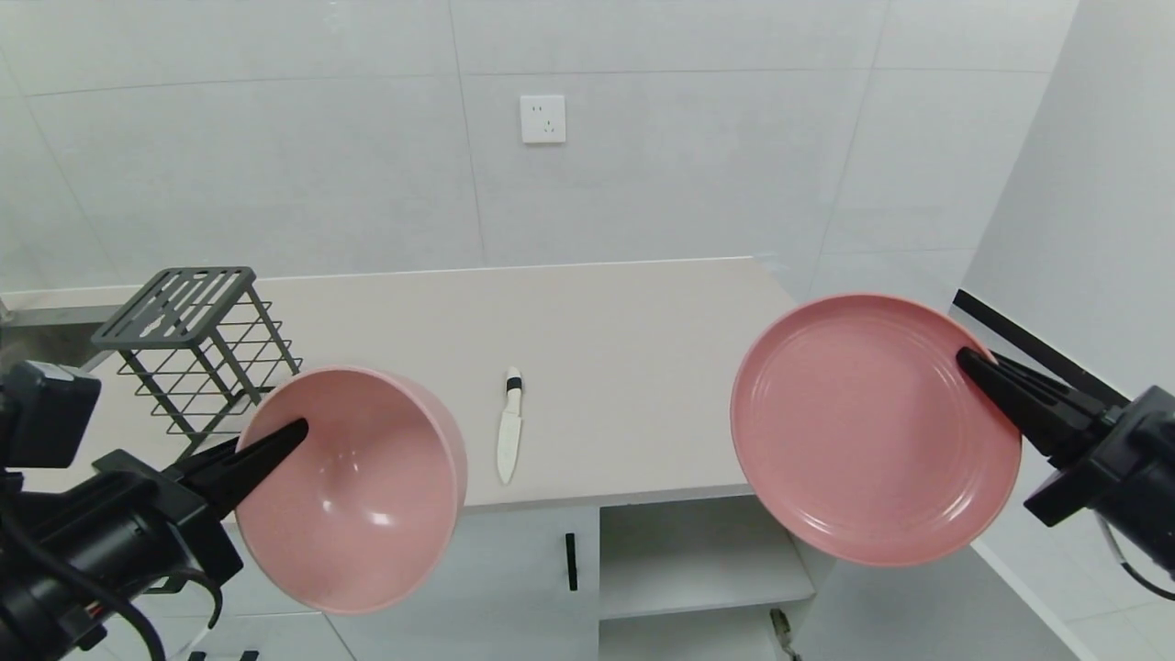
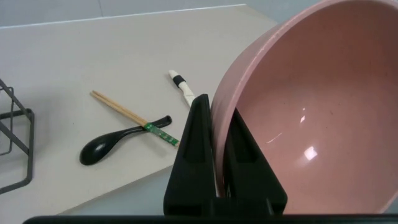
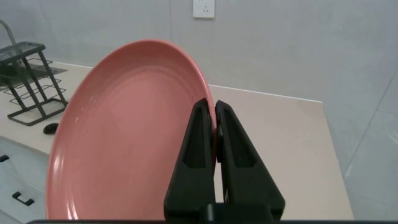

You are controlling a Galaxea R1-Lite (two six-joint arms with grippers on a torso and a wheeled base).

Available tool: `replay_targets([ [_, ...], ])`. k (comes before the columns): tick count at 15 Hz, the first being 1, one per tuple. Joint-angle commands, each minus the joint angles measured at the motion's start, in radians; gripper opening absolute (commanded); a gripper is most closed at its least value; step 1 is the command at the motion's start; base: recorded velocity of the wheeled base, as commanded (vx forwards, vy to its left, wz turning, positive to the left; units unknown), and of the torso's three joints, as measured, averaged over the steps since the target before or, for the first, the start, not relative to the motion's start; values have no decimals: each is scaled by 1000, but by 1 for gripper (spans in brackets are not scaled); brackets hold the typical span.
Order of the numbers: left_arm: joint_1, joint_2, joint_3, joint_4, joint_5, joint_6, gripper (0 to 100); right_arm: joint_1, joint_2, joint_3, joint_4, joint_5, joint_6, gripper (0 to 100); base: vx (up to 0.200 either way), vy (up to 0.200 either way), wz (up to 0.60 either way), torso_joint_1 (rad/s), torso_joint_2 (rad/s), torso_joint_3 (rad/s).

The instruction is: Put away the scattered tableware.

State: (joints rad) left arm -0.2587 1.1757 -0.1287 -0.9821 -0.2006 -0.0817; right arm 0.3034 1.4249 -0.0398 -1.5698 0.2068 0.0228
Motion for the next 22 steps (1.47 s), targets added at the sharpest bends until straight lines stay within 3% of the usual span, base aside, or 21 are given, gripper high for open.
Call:
replay_targets([
  [1, -37, 2, 9, -3, -2, 0, 0, 0, 0, 3, -1, 0, -4, 0, 0, 0, 0, -154, 325, 173],
  [3, -70, 1, 15, -1, 0, 2, 0, 0, 2, 6, -1, 0, -4, 0, 0, 0, 0, -212, 454, 234],
  [9, -93, 16, 20, 5, 0, -1, 0, 31, 6, 17, -1, 0, -4, 0, 0, 0, 0, -199, 430, 229],
  [16, -106, 50, 20, 5, 0, -4, 0, 37, 28, 37, -1, 0, -4, 0, 0, 0, 0, -89, 204, 108],
  [22, -109, 76, 29, -1, 0, -3, 0, 36, 46, 37, -1, 0, -4, 0, 0, 0, 0, -198, 452, 244],
])
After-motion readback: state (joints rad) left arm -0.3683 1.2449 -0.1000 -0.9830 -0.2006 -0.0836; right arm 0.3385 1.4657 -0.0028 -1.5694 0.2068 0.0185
